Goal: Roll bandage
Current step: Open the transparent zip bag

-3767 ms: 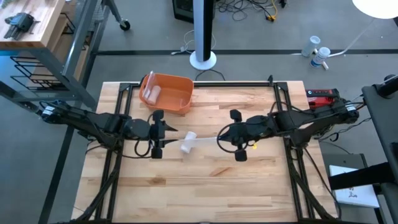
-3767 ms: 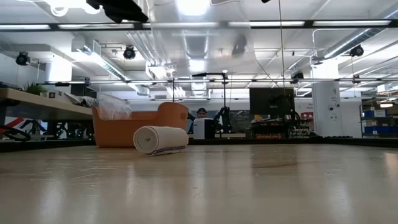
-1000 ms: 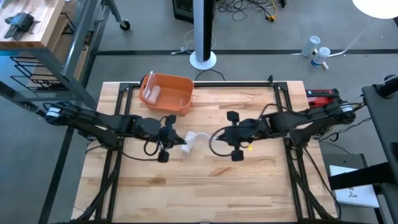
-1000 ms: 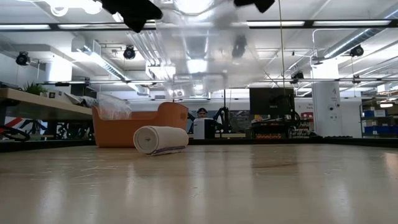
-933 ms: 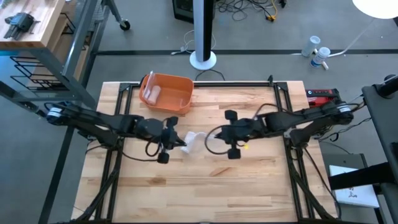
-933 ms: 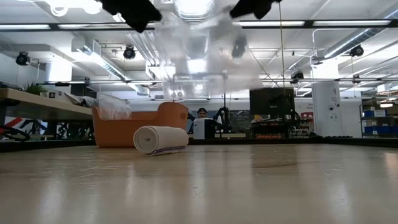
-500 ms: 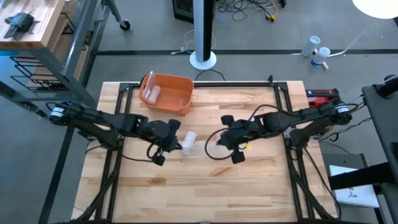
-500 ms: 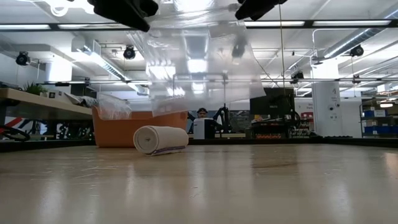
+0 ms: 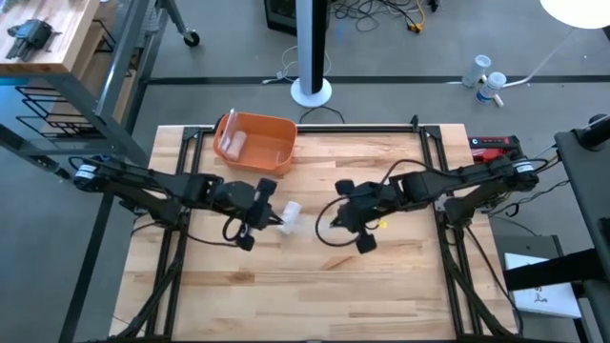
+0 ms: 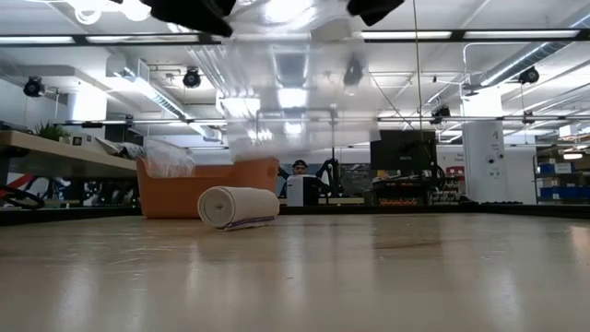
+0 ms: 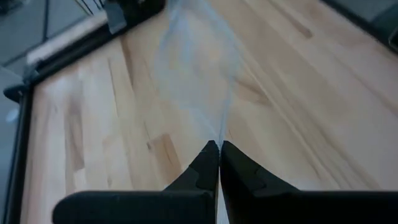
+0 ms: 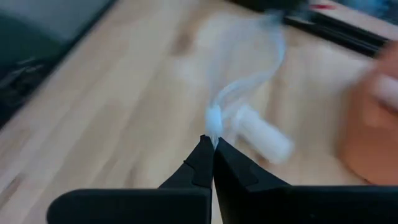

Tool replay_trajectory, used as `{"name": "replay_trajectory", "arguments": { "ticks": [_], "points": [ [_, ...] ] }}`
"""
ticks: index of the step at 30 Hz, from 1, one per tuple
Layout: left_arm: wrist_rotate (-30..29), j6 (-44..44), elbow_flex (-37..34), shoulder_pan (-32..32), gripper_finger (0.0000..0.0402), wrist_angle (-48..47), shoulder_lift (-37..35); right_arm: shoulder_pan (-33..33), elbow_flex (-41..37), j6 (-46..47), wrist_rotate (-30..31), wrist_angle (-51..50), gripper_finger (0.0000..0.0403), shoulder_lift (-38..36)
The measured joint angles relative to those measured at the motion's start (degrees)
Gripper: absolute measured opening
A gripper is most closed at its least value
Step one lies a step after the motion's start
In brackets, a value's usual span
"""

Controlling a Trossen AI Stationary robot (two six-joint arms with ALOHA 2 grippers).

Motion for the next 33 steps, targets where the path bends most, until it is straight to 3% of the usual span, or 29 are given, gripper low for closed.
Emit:
{"name": "replay_trajectory", "arguments": {
  "ticks": [5,8,11,16,20,22,24,26,29,31,33],
  "points": [
    [0.4,-2.4,0.0,0.3,0.0,6.6,1.2,-0.1,0.0,4.4,14.1,2.9,0.0,1.0],
    [-0.2,-7.2,0.0,1.3,0.0,8.2,2.5,-0.3,0.2,7.1,18.1,4.6,0.0,2.2],
    [-4.4,-12.8,0.0,2.4,0.0,9.2,3.2,-0.4,0.3,10.9,21.8,3.8,0.0,2.3],
    [-10.3,-15.5,-0.1,3.5,0.0,7.7,3.2,-0.2,0.2,11.9,21.1,2.7,0.0,2.3],
    [-10.7,-17.2,-0.1,4.5,0.0,8.7,3.2,-0.3,0.1,9.3,13.7,2.5,0.0,2.3],
    [-12.8,-19.3,0.0,5.1,0.0,8.7,3.2,-0.3,0.1,8.4,13.0,1.9,0.0,2.3],
    [-14.9,-21.1,0.0,5.6,0.0,8.7,3.1,-0.2,0.1,9.6,17.8,0.5,0.0,2.3],
    [-14.9,-23.5,0.0,6.1,0.0,9.2,3.0,-0.3,0.1,12.2,27.5,-2.4,0.0,2.0],
    [-8.6,-24.9,0.0,6.4,0.0,11.5,3.8,-0.4,0.1,15.6,39.0,-4.3,0.0,1.9],
    [-6.6,-24.9,0.0,6.3,0.0,13.8,5.0,-0.4,0.1,15.3,37.6,-4.2,0.0,1.9],
    [-10.0,-24.9,-0.1,6.2,0.0,14.2,5.5,-0.3,0.1,12.6,29.6,-2.8,0.0,2.1]
  ]
}}
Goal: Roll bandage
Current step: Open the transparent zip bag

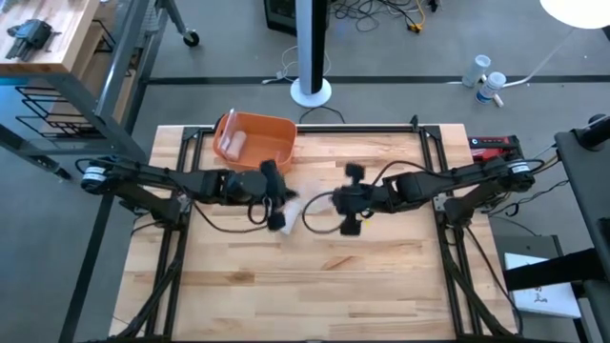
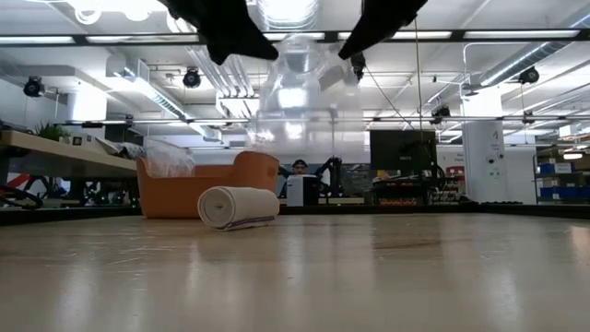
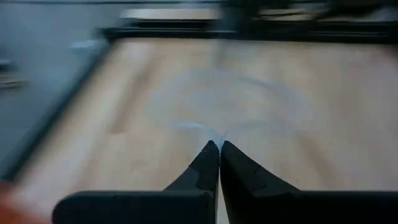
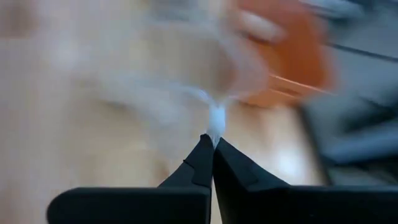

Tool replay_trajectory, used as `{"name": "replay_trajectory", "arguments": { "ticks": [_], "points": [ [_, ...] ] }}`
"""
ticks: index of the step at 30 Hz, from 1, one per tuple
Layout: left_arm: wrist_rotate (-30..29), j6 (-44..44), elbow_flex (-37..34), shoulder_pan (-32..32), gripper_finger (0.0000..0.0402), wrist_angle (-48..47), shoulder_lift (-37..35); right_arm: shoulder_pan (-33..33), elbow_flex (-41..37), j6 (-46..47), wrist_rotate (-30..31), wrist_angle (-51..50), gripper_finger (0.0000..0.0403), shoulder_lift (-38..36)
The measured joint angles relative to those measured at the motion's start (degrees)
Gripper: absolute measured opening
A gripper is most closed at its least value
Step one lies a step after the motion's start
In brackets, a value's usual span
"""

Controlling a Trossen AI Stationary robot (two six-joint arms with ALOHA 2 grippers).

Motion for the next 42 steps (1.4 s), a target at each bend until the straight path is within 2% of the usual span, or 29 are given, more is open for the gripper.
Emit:
{"name": "replay_trajectory", "arguments": {
  "ticks": [2,4,6,8,9,10,11,12,14,15,17,19,20,21,23,25,26,29,31,36,42],
  "points": [
    [-8.2,0.4,0.0,0.5,0.0,-0.1,0.2,0.0,0.0,-3.0,-10.2,1.7,0.0,0.2],
    [-12.3,1.9,0.0,0.9,0.0,0.2,0.4,0.1,0.0,-3.6,-14.6,2.6,0.0,0.2],
    [-9.4,4.3,0.0,0.9,0.0,1.1,0.4,0.2,0.1,-2.1,-10.6,1.4,0.0,0.1],
    [-1.4,9.1,-0.2,0.4,0.0,3.0,0.4,0.0,0.1,0.5,-0.3,-0.9,0.0,-0.4],
    [0.8,10.9,-0.5,0.0,0.0,4.5,0.4,-0.1,0.1,1.9,4.6,-1.4,0.0,-0.5],
    [0.0,11.6,-0.7,-0.3,0.0,5.4,0.4,-0.1,0.2,3.1,7.7,-1.3,0.0,-0.7],
    [-3.2,11.2,-0.8,-0.5,0.0,5.5,0.4,-0.1,0.2,3.4,8.0,-1.3,0.0,-0.7],
    [-7.4,10.5,-0.8,-0.5,0.0,5.5,0.3,-0.1,0.2,3.1,6.1,-1.3,0.0,-0.7],
    [-14.7,9.6,-0.8,0.2,0.0,5.8,0.0,0.0,0.2,0.7,-2.3,0.1,0.0,-0.6],
    [-15.3,10.0,-0.8,0.6,0.0,5.9,-0.1,0.1,0.2,-0.7,-6.5,0.7,0.0,-0.5],
    [-10.1,12.4,-0.8,0.8,0.0,6.5,0.6,0.1,0.2,-1.8,-11.7,2.1,0.0,-0.5],
    [-3.6,15.7,-0.9,0.4,0.0,7.8,1.5,0.1,0.2,-1.3,-9.2,1.8,0.0,-0.6],
    [-3.1,16.7,-1.0,0.1,0.0,8.5,2.1,0.0,0.2,-0.2,-5.4,1.0,0.0,-0.8],
    [-4.5,17.0,-1.0,-0.2,0.0,9.4,2.4,0.0,0.3,1.0,-1.1,0.4,0.0,-1.0],
    [-12.9,16.2,-1.0,-0.3,0.0,8.9,2.4,-0.2,0.4,2.9,4.4,0.1,0.0,-1.4],
    [-19.0,14.8,-1.1,-0.1,0.0,9.3,2.3,-0.2,0.4,2.7,1.9,-0.1,0.0,-1.5],
    [-19.2,14.8,-1.2,0.0,0.0,9.2,2.3,-0.2,0.4,1.6,-1.7,-0.1,0.0,-1.5],
    [-14.1,17.2,-1.2,-0.3,0.0,9.3,2.3,0.1,0.4,-0.2,-9.7,-0.2,0.0,-1.4],
    [-12.1,17.5,-1.2,-0.3,0.0,9.7,2.3,-0.1,0.4,0.1,-9.6,-0.6,0.0,-1.4],
    [-11.9,17.2,-1.4,-0.3,0.0,8.4,2.2,-0.1,0.3,1.2,-9.0,-1.9,0.0,-1.4],
    [-11.7,16.6,-1.5,-1.3,0.0,6.5,0.6,0.8,0.5,4.0,-5.0,-5.0,0.0,-3.8]
  ]
}}
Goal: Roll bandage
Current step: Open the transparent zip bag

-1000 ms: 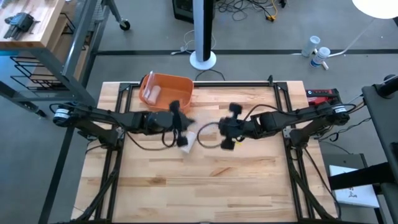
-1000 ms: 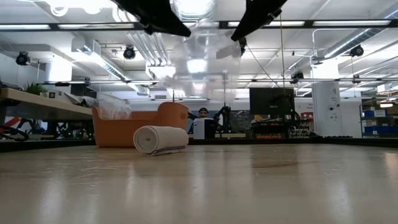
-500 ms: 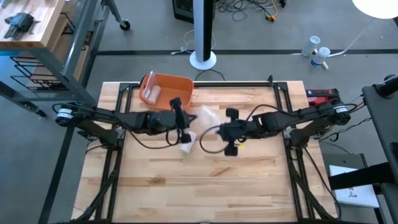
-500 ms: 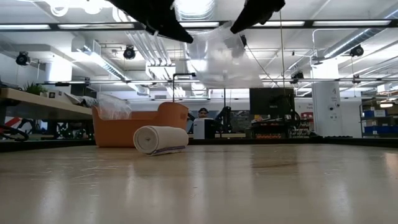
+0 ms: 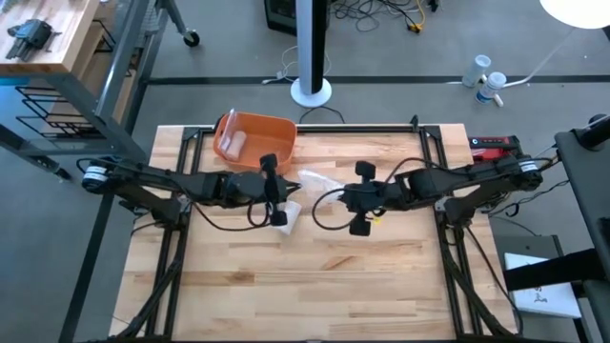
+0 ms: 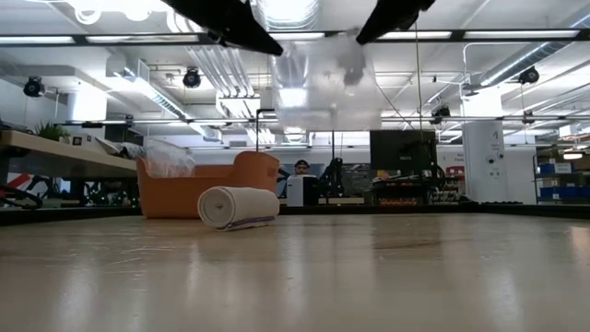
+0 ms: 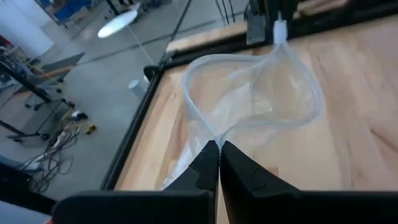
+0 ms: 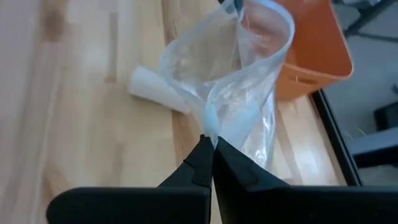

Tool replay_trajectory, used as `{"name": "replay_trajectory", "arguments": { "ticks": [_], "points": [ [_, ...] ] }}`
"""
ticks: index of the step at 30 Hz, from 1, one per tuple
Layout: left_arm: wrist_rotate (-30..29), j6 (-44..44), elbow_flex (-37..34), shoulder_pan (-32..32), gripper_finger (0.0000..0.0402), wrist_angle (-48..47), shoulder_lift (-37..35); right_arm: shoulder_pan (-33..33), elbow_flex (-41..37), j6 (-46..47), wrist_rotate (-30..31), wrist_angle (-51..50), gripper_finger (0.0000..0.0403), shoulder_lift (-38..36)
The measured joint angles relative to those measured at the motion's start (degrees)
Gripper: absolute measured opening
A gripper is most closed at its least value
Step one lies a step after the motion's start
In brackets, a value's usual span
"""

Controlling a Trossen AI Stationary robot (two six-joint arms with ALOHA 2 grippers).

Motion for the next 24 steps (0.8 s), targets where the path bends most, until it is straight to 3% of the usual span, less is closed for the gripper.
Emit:
{"name": "replay_trajectory", "arguments": {
  "ticks": [8,11,16,21,24],
  "points": [
    [1.2,2.4,-3.4,-3.2,0.0,9.7,-5.5,2.5,-3.0,-1.2,0.0,5.8,0.0,-5.4],
    [5.1,3.7,-7.5,-3.9,0.0,17.1,-8.3,3.5,-7.2,-2.3,-0.1,13.6,0.0,-8.2],
    [9.2,4.4,-13.0,-3.9,0.0,27.7,-10.1,3.8,-16.9,-4.2,-2.3,35.5,0.0,-12.1],
    [7.6,7.0,-12.3,-3.9,0.0,30.5,-9.1,2.2,-22.3,-0.8,-2.5,50.0,0.0,-12.6],
    [3.8,8.2,-11.9,-3.6,0.0,35.6,-7.9,0.2,-23.0,4.3,3.2,52.1,0.0,-12.1]
  ]
}}
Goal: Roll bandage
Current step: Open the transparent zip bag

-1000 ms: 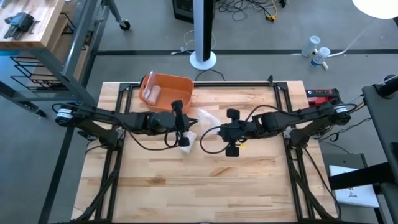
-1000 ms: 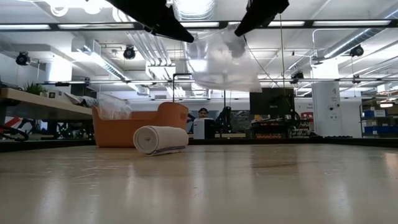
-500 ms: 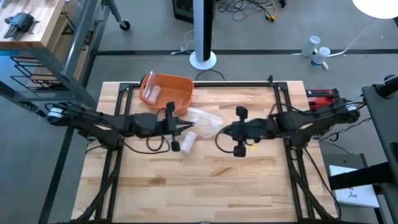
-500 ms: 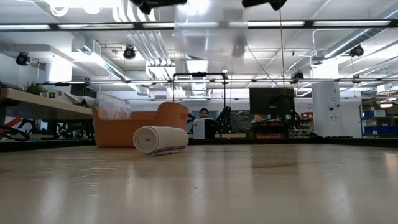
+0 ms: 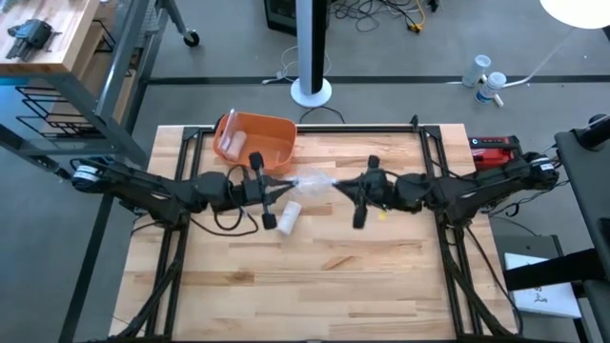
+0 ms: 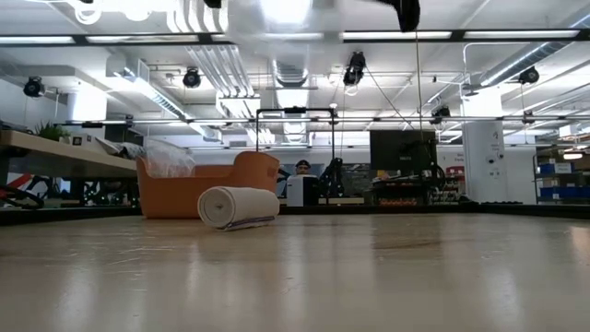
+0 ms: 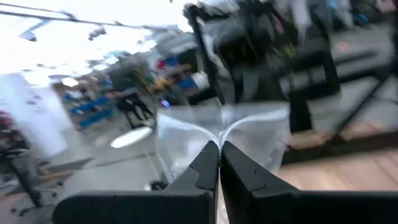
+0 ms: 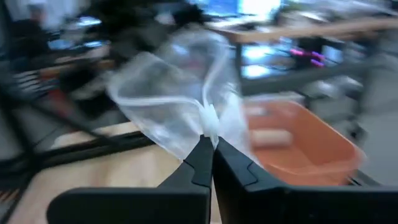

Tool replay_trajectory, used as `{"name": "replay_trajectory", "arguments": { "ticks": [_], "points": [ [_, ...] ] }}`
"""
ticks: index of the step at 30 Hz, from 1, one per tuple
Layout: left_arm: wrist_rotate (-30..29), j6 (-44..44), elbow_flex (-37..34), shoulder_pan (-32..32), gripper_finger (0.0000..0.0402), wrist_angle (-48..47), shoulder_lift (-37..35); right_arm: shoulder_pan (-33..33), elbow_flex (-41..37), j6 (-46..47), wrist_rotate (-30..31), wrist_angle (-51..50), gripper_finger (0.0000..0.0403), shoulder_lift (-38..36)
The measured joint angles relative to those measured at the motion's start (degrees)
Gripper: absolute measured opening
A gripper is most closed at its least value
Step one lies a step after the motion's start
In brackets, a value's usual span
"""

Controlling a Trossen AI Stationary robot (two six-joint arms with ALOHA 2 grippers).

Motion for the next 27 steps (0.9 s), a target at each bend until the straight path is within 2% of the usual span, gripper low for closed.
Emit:
{"name": "replay_trajectory", "arguments": {
  "ticks": [3,6,9,11,14,18,23,27],
  "points": [
    [-1.4,-0.6,-0.3,1.9,0.0,7.1,2.8,-2.0,-0.3,4.0,4.2,-0.4,0.0,0.1],
    [-3.1,-1.3,-0.3,3.3,0.0,8.5,5.7,-3.3,-0.2,6.0,2.6,-1.0,0.0,0.4],
    [-5.0,-2.2,-0.4,4.0,0.0,8.1,7.0,-3.8,0.5,9.7,0.8,-7.8,0.0,-0.7],
    [-4.9,-2.9,-0.4,4.1,0.0,6.3,7.1,-4.1,0.9,12.0,1.0,-14.9,0.0,-1.4],
    [-1.4,-3.1,-0.4,4.1,0.0,1.1,7.0,-4.1,0.9,10.6,0.5,-22.5,0.0,-1.5],
    [1.1,-4.1,-0.5,3.1,0.0,-5.2,6.6,-3.3,0.9,8.4,-6.6,-27.8,0.0006,-1.7],
    [1.3,-5.3,-0.4,1.9,0.0,-6.3,6.2,-3.2,1.7,7.6,-12.3,-32.6,0.005,-1.7],
    [1.2,-6.1,-0.4,1.9,0.0,-6.1,4.1,-3.1,3.3,3.4,-11.1,-36.9,0.0099,-1.7]
  ]
}}
